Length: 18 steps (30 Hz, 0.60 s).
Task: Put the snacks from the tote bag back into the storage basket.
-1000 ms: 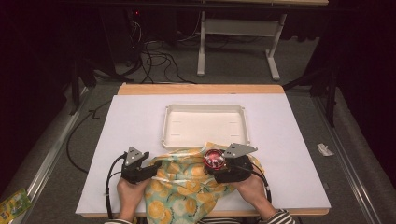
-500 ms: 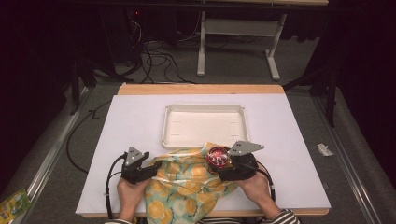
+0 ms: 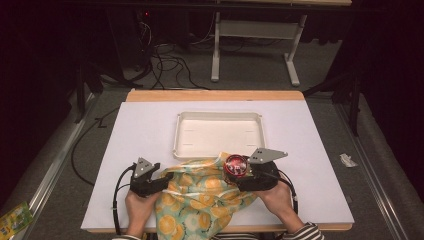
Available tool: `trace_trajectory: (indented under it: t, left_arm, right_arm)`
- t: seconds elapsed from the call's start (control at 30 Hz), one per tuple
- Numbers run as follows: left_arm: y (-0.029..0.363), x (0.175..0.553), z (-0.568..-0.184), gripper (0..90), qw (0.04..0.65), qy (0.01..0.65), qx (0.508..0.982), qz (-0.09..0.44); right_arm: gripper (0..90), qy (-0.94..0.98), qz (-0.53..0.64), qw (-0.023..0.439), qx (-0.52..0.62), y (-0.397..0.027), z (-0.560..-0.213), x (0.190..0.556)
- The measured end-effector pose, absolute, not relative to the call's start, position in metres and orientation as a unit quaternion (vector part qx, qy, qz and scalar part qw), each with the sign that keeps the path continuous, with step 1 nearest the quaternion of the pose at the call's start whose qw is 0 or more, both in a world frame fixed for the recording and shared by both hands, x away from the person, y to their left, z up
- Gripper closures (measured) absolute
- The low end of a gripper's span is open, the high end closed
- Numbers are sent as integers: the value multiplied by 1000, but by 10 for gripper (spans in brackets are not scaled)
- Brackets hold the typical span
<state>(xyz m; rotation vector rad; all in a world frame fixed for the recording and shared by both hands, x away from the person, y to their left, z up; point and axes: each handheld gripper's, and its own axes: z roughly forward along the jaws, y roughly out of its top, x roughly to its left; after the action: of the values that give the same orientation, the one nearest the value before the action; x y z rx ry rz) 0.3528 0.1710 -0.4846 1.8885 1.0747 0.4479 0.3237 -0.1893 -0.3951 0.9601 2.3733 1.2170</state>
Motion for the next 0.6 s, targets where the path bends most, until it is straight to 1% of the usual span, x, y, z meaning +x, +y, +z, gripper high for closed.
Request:
trace_trajectory:
  t: [0.6]
  left_arm:
    - [171,353,-485,369,445,435,762,180]
  right_arm:
    - [260,821,432,148,343,-197,-386,330]
